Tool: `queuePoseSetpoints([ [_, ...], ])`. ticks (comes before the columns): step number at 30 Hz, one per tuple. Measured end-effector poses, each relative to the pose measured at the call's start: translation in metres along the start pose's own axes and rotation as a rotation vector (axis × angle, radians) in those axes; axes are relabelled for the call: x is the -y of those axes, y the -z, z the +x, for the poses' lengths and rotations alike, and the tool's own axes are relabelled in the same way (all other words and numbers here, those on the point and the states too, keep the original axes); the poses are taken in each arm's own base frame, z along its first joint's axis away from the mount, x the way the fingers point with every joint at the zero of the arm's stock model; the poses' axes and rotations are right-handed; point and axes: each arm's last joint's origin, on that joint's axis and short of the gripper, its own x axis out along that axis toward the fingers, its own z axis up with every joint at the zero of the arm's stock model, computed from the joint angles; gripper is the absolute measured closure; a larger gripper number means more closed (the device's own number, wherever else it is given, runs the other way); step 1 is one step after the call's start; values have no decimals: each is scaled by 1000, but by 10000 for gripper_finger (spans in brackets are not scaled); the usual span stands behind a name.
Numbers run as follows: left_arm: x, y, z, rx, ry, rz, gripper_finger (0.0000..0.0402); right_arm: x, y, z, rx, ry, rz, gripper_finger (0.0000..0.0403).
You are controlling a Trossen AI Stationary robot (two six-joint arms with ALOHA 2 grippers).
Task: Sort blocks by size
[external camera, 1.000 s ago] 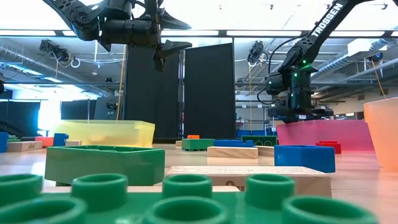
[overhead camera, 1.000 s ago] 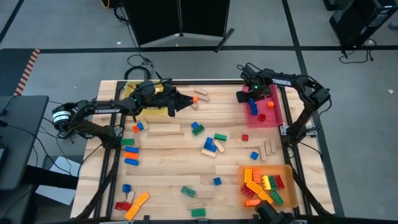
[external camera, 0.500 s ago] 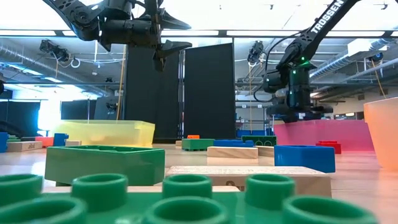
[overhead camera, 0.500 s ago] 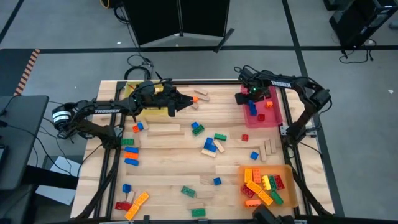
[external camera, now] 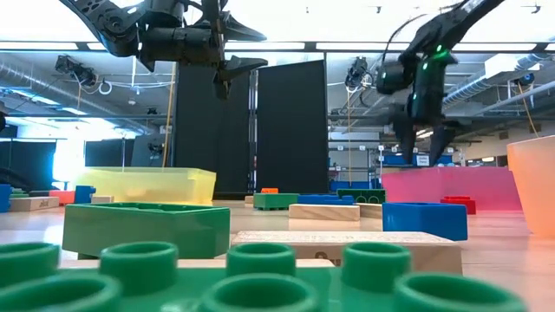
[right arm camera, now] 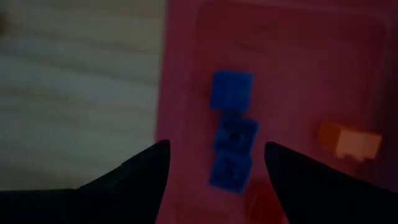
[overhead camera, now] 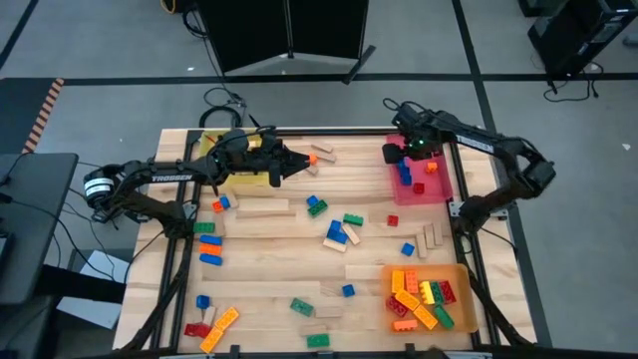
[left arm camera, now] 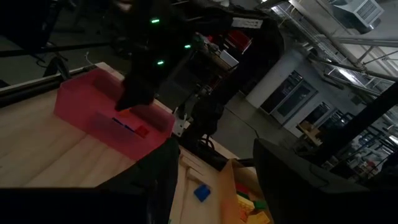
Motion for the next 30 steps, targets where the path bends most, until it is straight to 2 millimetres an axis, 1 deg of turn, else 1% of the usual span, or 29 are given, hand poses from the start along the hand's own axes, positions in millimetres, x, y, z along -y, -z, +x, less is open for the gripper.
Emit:
queuePoseSetpoints([
  [5, 0, -1, 0, 8, 4, 3, 188, -9, 29, -37, 92, -63, -73, 134],
  [10, 4, -6, 0, 76, 27, 28, 188, -19, 62, -69, 210, -133, -142, 140],
  [14, 9, -11, -1, 127, 66, 85, 188, -24, 84, -84, 268, -186, -200, 142],
  [18, 19, -9, 4, 114, 53, 149, 188, -29, 100, -92, 272, -239, -261, 142],
  [21, 30, -9, 12, 29, -34, 183, 188, -33, 109, -95, 266, -262, -304, 143],
  [23, 37, -6, 15, -89, -134, 212, 188, -35, 114, -95, 263, -268, -333, 145],
  [25, 49, -7, 18, -194, -240, 259, 188, -36, 117, -96, 261, -271, -362, 147],
  [27, 63, -11, 16, -281, -352, 283, 188, -37, 119, -96, 262, -272, -392, 147],
  [28, 70, -13, 14, -325, -402, 263, 188, -37, 120, -96, 263, -272, -406, 147],
  [30, 83, -18, 8, -392, -505, 136, 188, -37, 120, -96, 265, -270, -430, 146],
])
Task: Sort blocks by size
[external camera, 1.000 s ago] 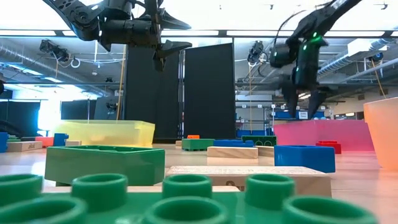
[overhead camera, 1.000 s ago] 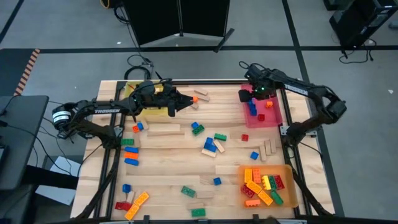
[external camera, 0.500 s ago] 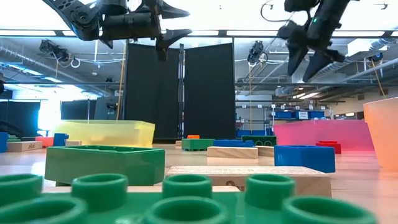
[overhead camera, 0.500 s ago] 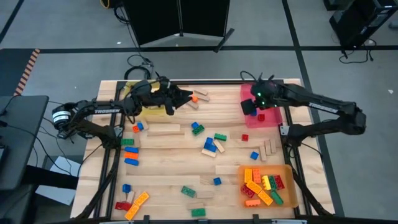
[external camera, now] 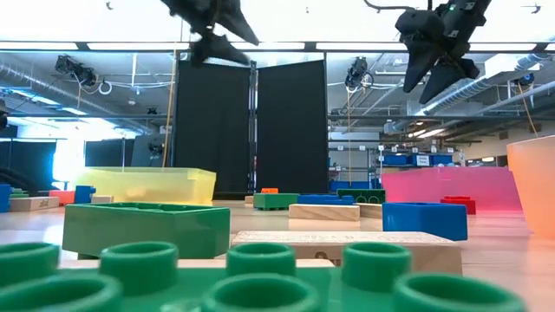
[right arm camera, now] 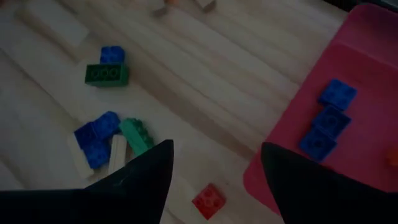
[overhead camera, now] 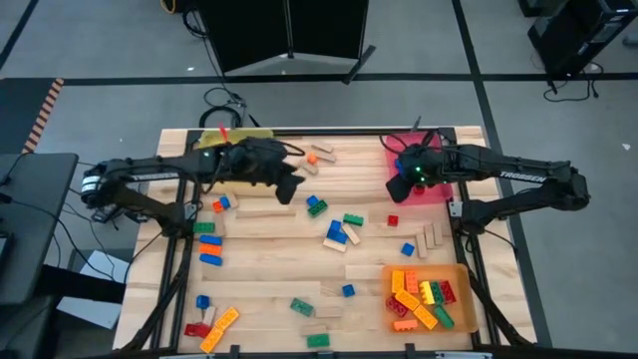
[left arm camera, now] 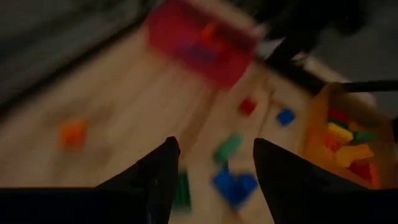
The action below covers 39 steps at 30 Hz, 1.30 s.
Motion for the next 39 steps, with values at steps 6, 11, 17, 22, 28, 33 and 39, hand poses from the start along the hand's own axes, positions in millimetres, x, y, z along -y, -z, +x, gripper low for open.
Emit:
queuePoseSetpoints([
  [6, 12, 21, -38, -275, -123, -164, 188, 1, -1, 0, 21, 27, -54, 149],
  [11, 25, 52, -74, -375, -204, -304, 188, 1, -1, 0, 25, 33, -80, 150],
  [17, 41, 91, -103, -517, -352, -406, 188, 0, -1, 0, 29, 27, -101, 151],
  [22, 65, 118, -102, -666, -392, -422, 188, -1, -2, 0, 40, 19, -113, 153],
  [28, 93, 156, -80, -858, -482, -322, 188, -2, -2, 0, 45, 15, -128, 153],
  [33, 114, 186, -56, -985, -490, -290, 188, -2, -2, 0, 47, 14, -129, 156],
  [39, 138, 219, -21, -1120, -377, -242, 188, -2, -2, 0, 34, -2, -129, 155],
])
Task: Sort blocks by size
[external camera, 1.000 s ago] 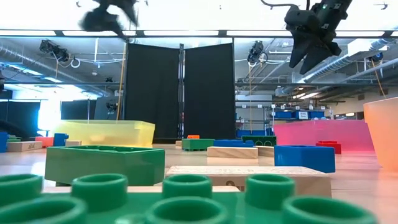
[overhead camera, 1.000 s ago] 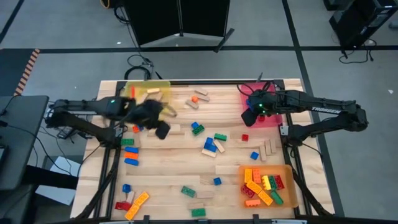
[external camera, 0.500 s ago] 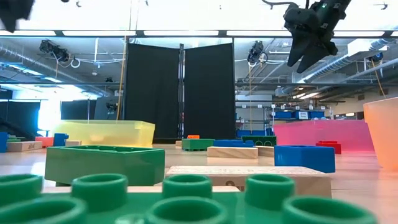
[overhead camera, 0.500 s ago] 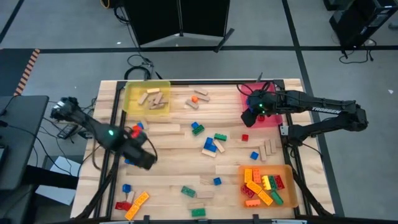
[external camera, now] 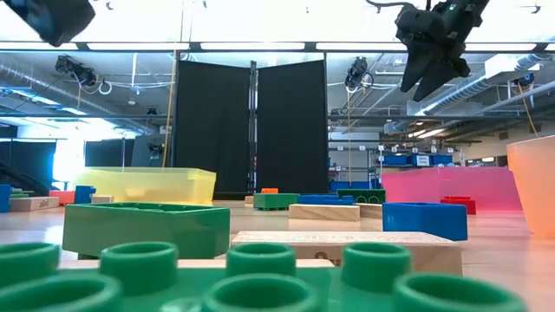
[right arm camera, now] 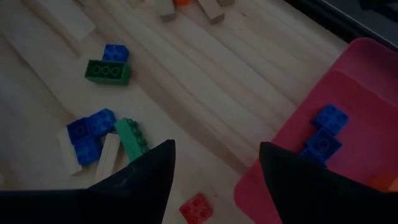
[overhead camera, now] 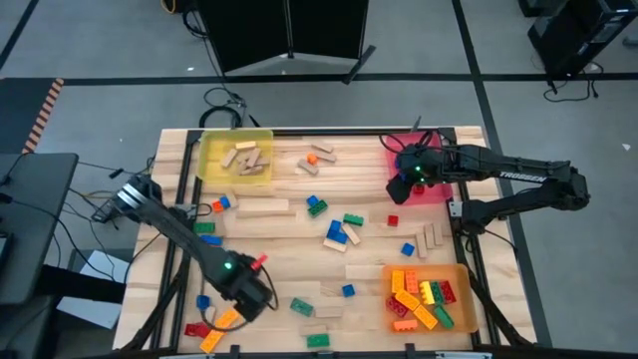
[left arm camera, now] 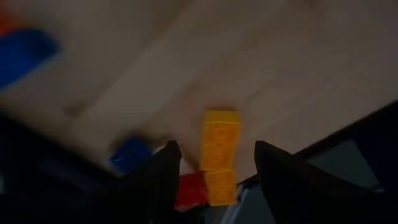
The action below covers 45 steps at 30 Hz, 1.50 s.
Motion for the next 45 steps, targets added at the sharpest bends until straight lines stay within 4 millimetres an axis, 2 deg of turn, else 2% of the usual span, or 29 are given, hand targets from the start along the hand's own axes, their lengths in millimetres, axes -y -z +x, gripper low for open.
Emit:
queuePoseSetpoints([
  [5, 17, -6, 29, -76, -8, 43, 188, -1, 0, 0, -14, -22, -11, 158],
  [10, 23, -9, 57, -179, -73, 77, 188, -1, 1, 0, -19, -28, -19, 158],
  [14, 25, -12, 70, -216, -106, 89, 188, 0, 1, 0, -28, -22, -22, 160],
  [22, 25, -13, 77, -225, -123, 109, 188, 0, 2, 0, -38, -19, -49, 160],
  [26, 18, -12, 86, -250, -141, 103, 188, 0, 2, 0, -38, -19, -49, 161],
  [31, 16, -10, 101, -308, -65, 115, 188, 0, 3, 0, -40, -18, -50, 161],
  [34, 18, -10, 103, -308, -30, 124, 190, 0, 3, 0, -40, -18, -50, 162],
  [37, 17, -10, 103, -303, -40, 108, 208, 0, 3, 0, -40, -18, -50, 162],
  [41, 17, -9, 102, -305, -42, 105, 263, 0, 3, 0, -41, -18, -50, 160],
  [45, 20, -10, 98, -284, -30, 110, 263, 0, 3, 0, -41, -18, -50, 163],
])
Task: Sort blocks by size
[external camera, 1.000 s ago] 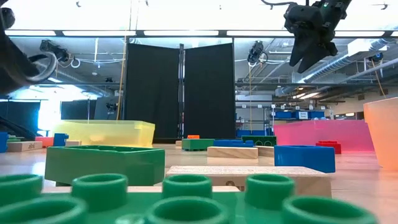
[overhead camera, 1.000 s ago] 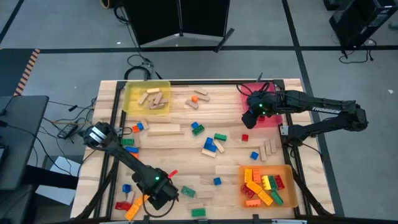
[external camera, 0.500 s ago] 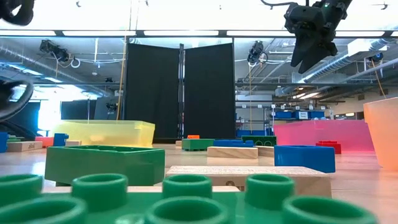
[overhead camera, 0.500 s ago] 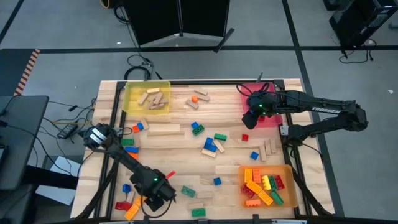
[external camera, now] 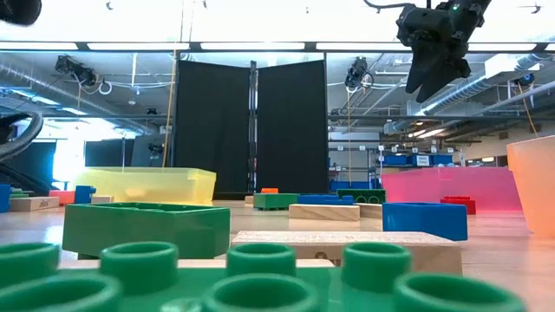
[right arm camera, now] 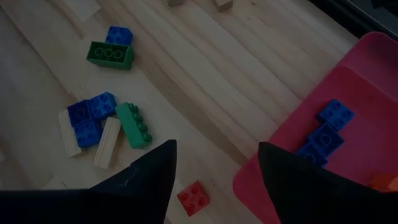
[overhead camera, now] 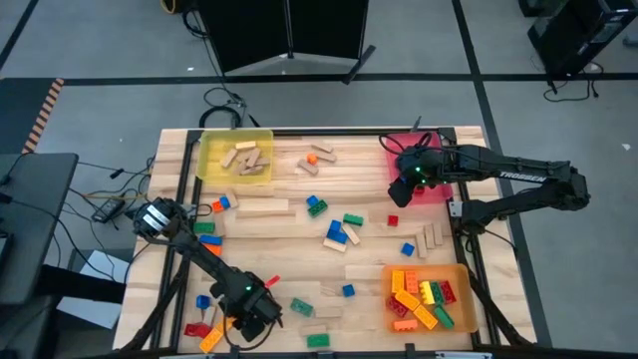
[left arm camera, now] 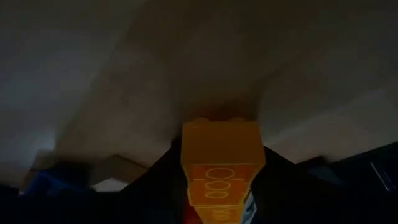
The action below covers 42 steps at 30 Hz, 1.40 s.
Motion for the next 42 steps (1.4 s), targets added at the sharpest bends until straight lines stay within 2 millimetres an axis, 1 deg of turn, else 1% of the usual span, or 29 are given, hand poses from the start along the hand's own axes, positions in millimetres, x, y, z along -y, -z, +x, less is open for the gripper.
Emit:
queuePoseSetpoints([
  [3, 4, 2, -14, 65, 23, 8, 263, 0, 1, 0, -18, -8, -2, 163],
  [7, 0, 3, -45, 179, 93, 9, 263, 1, 7, -7, -19, -18, 6, 161],
  [10, -11, 0, -75, 304, 125, 2, 263, 0, 11, -17, 7, -51, 11, 163],
  [14, -35, -11, -118, 527, 144, -26, 263, -2, 18, -29, 35, -102, 41, 166],
  [18, -60, -24, -163, 749, 195, -15, 263, -9, 23, -33, 32, -143, 74, 164],
  [20, -71, -31, -182, 850, 218, 16, 263, -15, 27, -31, 35, -172, 72, 163],
  [22, -79, -38, -201, 965, 252, 50, 263, -22, 31, -25, 65, -214, 69, 164],
  [24, -85, -45, -219, 1081, 288, 80, 263, -32, 35, -18, 110, -266, 68, 165],
  [28, -92, -62, -252, 1289, 390, 155, 263, -52, 41, -6, 231, -396, 49, 166],
  [31, -96, -71, -271, 1383, 483, 253, 263, -67, 41, -1, 360, -486, 5, 167],
  [34, -100, -75, -284, 1441, 545, 351, 263, -80, 39, 3, 485, -547, -57, 167],
  [37, -102, -76, -293, 1485, 586, 425, 263, -92, 33, 7, 586, -566, -129, 167],
  [42, -104, -77, -298, 1510, 587, 550, 263, -108, 17, 20, 747, -564, -164, 166],
])
